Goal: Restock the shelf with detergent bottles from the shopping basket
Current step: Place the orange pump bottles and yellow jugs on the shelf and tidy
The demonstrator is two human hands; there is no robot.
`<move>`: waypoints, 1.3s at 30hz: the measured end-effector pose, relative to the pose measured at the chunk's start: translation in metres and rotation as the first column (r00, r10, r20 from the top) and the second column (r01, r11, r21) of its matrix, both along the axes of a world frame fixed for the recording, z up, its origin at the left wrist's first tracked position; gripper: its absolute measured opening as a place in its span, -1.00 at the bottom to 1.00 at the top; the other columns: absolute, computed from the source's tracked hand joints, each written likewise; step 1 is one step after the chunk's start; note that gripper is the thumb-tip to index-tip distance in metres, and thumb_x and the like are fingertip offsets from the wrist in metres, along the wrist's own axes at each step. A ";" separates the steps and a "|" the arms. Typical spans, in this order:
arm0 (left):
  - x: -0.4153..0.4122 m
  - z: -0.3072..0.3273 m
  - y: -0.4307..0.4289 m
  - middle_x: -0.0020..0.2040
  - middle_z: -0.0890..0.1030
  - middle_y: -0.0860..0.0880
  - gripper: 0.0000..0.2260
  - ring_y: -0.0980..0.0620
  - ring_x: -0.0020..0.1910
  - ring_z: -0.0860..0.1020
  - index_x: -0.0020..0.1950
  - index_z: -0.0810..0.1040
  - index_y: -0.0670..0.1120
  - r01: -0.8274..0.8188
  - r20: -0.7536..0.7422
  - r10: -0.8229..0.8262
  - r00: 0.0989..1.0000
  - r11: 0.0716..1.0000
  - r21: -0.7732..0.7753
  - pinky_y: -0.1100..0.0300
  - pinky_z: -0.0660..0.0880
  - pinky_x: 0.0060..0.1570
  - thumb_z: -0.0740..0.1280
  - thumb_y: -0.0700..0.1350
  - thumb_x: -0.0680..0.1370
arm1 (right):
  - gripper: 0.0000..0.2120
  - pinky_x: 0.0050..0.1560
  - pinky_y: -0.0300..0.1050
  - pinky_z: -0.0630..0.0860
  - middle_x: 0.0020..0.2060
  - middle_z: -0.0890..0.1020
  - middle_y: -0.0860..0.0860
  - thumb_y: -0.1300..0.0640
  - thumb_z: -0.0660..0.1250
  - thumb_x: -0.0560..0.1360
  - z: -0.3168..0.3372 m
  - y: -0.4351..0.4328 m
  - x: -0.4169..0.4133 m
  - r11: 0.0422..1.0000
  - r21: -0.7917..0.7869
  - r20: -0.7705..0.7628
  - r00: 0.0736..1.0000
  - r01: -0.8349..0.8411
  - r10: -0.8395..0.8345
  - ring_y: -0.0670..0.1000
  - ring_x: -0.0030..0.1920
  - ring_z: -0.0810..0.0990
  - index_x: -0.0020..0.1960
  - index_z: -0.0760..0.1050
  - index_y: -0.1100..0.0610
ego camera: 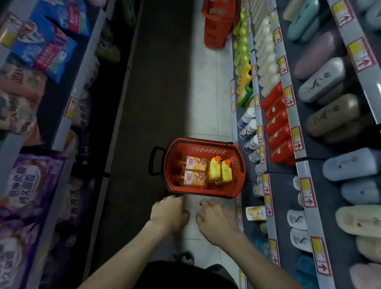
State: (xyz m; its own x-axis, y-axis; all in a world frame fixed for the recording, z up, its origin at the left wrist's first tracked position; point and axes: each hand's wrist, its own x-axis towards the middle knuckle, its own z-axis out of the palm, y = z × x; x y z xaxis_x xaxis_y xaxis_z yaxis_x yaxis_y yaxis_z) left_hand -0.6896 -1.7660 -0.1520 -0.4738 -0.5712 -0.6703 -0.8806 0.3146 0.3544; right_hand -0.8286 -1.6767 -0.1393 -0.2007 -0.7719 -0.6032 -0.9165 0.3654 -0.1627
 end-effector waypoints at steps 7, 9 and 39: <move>-0.037 -0.024 -0.082 0.11 0.66 -0.05 -0.76 -0.12 0.11 0.63 0.17 0.59 -0.03 -0.033 -0.011 0.033 0.999 0.997 0.067 0.03 0.54 0.04 0.27 0.02 0.58 | -0.64 0.12 0.03 0.48 0.25 0.60 0.12 -0.06 0.19 0.66 -0.017 -0.078 -0.041 0.997 0.079 -0.049 0.999 0.017 -0.013 0.20 0.25 0.57 0.33 0.46 0.13; -0.048 -0.032 -0.097 0.12 0.66 -0.06 -0.77 -0.14 0.14 0.63 0.17 0.59 -0.05 -0.022 -0.006 0.022 1.000 0.998 0.061 0.00 0.52 0.09 0.28 0.00 0.59 | -0.65 0.12 0.04 0.48 0.24 0.60 0.11 -0.06 0.19 0.66 -0.030 -0.098 -0.053 0.995 0.099 -0.027 0.999 0.031 -0.029 0.20 0.24 0.57 0.32 0.46 0.13; -0.269 -0.450 -0.112 0.14 0.69 -0.16 -0.55 -0.23 0.10 0.67 0.28 0.62 -0.06 -0.443 0.168 0.416 0.894 0.761 0.474 -0.03 0.62 0.12 0.25 0.08 0.47 | -0.48 0.36 0.10 0.48 0.37 0.51 0.13 0.00 0.30 0.63 -0.438 -0.149 -0.262 0.853 0.372 0.114 0.894 0.366 -0.434 0.22 0.39 0.52 0.53 0.33 0.13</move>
